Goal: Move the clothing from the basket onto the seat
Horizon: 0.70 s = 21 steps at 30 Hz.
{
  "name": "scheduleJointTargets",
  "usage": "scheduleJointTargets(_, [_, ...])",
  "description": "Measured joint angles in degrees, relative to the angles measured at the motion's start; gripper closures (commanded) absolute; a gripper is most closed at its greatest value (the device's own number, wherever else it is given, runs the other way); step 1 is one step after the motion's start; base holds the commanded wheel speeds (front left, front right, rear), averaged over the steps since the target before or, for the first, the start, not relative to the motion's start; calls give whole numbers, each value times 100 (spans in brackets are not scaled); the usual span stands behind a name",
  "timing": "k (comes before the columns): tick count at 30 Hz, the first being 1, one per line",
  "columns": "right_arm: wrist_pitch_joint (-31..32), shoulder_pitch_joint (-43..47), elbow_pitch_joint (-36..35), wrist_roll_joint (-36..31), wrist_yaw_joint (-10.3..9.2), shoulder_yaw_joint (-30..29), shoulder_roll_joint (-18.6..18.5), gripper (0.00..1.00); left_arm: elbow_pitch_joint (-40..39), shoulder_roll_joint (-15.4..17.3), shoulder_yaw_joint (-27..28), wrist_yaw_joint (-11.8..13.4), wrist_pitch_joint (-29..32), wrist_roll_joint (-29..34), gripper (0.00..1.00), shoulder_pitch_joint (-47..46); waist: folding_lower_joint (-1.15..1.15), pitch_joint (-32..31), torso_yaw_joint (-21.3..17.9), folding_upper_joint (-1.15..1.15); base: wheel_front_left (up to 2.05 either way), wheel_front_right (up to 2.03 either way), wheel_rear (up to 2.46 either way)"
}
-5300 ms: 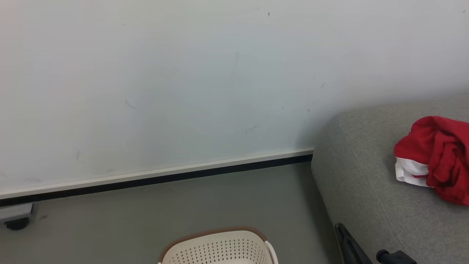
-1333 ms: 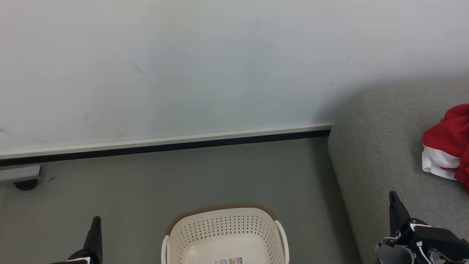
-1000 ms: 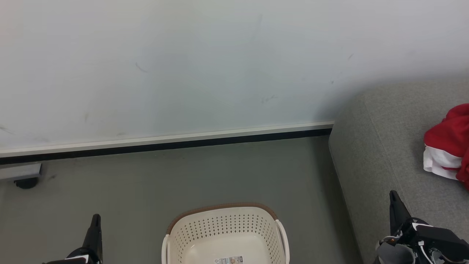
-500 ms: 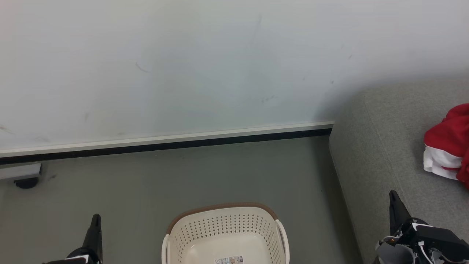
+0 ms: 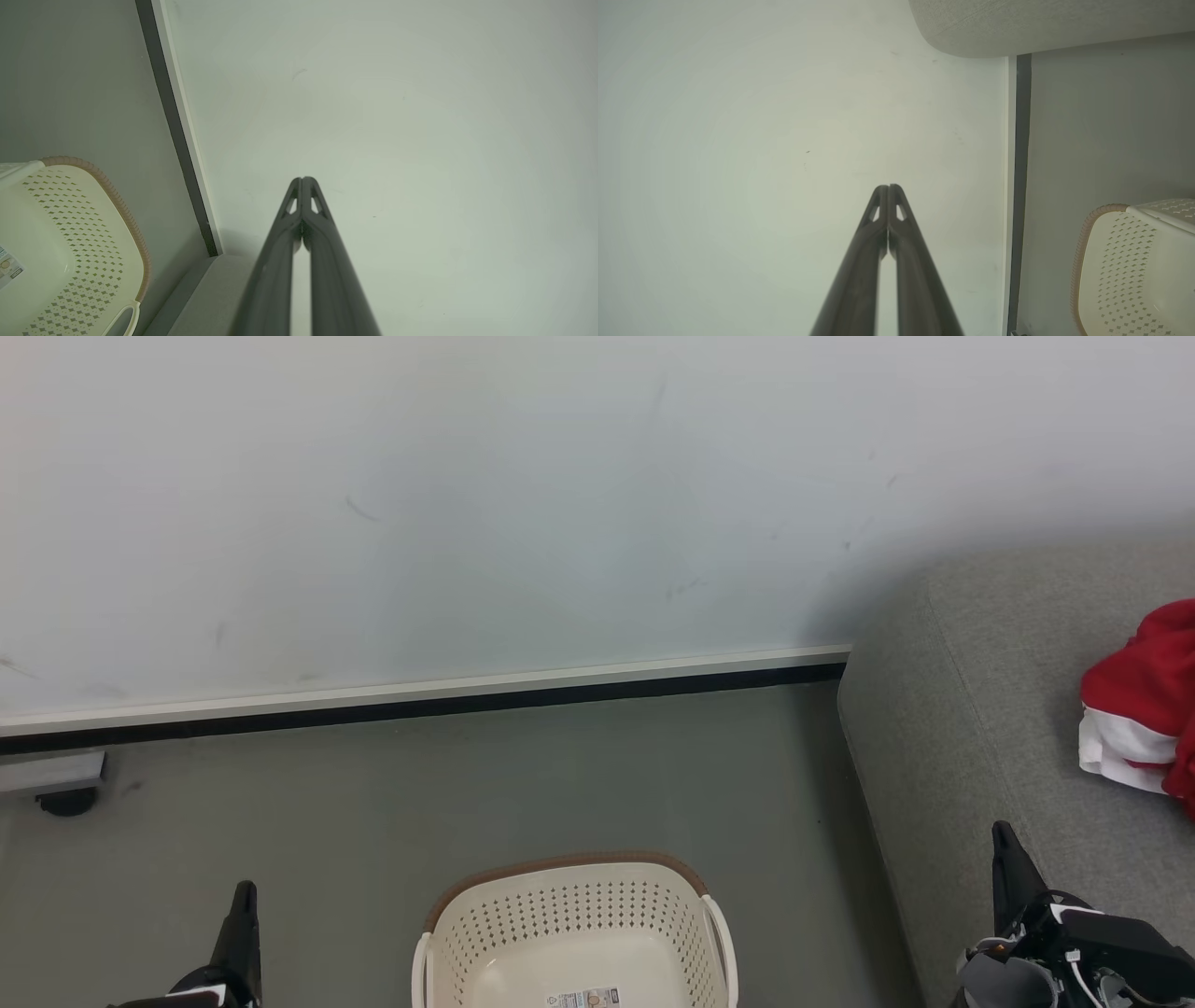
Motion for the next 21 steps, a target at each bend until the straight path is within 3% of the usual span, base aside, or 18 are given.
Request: scheduleJointTargets(21, [5, -1, -1, -20, 0, -20, 8, 100, 0, 0, 0, 0, 0, 0, 100, 0, 0, 0, 0, 0, 0, 0, 0])
